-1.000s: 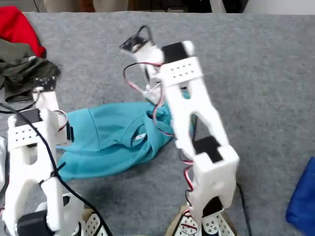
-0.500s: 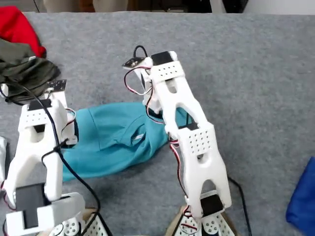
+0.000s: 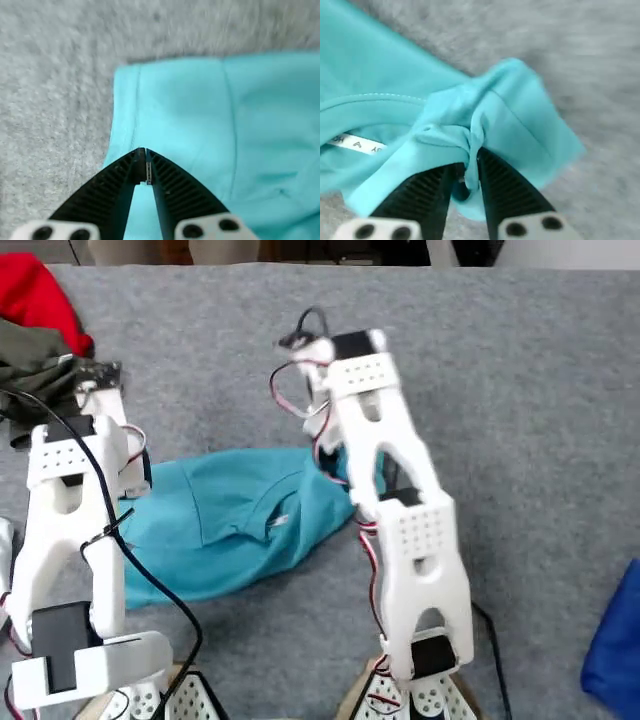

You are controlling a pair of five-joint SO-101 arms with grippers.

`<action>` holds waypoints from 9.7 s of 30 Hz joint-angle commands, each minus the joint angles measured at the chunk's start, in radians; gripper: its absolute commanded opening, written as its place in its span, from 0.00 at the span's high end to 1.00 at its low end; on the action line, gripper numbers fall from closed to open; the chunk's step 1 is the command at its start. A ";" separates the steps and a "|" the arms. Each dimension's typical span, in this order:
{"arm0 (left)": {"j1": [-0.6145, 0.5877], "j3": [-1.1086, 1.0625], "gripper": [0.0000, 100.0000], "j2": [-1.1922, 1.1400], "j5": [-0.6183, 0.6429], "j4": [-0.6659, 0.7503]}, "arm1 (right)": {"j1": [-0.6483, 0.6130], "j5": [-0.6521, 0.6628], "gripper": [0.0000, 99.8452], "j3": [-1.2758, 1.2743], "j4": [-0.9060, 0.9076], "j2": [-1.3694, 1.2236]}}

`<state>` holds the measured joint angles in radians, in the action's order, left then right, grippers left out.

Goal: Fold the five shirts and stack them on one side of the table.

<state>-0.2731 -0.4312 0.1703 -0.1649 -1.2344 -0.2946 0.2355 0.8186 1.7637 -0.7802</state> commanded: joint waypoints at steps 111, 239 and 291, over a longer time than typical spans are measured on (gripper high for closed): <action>0.137 0.269 0.90 -0.573 0.342 0.018 | 0.524 0.493 0.75 -0.309 -0.032 -0.027; 0.054 0.087 0.98 -0.139 0.213 0.032 | 0.541 0.500 0.75 -0.257 0.018 -0.171; 0.135 0.091 0.98 -0.139 0.213 0.060 | 0.541 0.500 0.75 -0.257 0.018 -0.171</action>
<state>-0.1442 -0.3452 -0.0169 0.0545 -1.1838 0.2179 0.7265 0.5639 1.7576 -0.8800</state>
